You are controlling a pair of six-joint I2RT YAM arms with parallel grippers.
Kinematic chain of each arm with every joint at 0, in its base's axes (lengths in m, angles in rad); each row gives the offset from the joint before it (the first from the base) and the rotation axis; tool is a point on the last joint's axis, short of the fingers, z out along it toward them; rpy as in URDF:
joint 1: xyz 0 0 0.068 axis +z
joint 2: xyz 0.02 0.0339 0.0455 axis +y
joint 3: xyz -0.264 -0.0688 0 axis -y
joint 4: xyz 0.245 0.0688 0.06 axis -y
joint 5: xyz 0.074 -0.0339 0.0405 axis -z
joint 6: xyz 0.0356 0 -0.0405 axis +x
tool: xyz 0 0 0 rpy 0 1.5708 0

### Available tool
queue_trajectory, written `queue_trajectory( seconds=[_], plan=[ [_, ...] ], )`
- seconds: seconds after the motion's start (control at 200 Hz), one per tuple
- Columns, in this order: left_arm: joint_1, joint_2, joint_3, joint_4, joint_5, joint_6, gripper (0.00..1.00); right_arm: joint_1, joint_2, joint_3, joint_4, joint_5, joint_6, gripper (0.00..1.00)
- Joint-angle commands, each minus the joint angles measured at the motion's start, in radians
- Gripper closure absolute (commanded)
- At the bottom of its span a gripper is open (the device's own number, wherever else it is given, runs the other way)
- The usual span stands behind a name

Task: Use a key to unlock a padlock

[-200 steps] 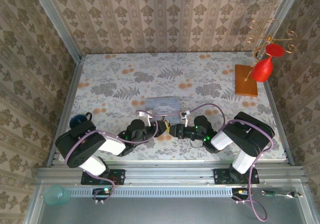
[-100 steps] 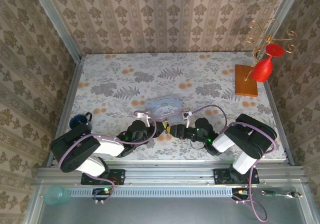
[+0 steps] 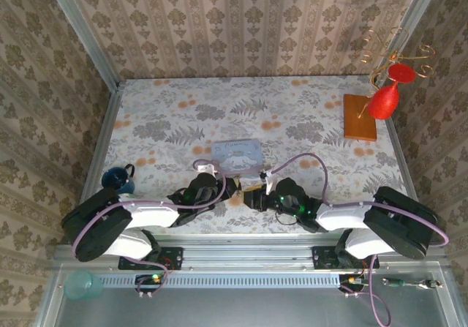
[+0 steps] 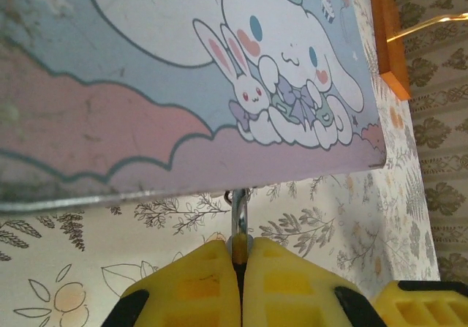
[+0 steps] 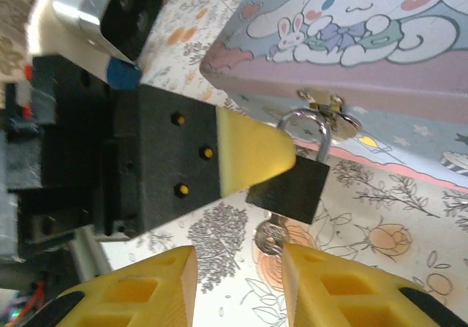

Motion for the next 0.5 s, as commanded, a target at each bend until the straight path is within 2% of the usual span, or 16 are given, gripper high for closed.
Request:
queue_trajectory(
  seconds=[0.0,0.305,0.495],
  plan=[
    [-0.009,-0.049,0.047,-0.095,-0.064,-0.059,1.00,0.056,0.013,0.038,-0.145,0.171,-0.129,0.65],
    [-0.029,-0.035,0.088,-0.159,-0.067,-0.141,1.00,0.253,0.116,0.120,-0.132,0.440,-0.313,0.66],
    [-0.037,-0.028,0.085,-0.144,-0.062,-0.159,1.00,0.293,0.178,0.174,-0.184,0.562,-0.344,0.65]
  ],
)
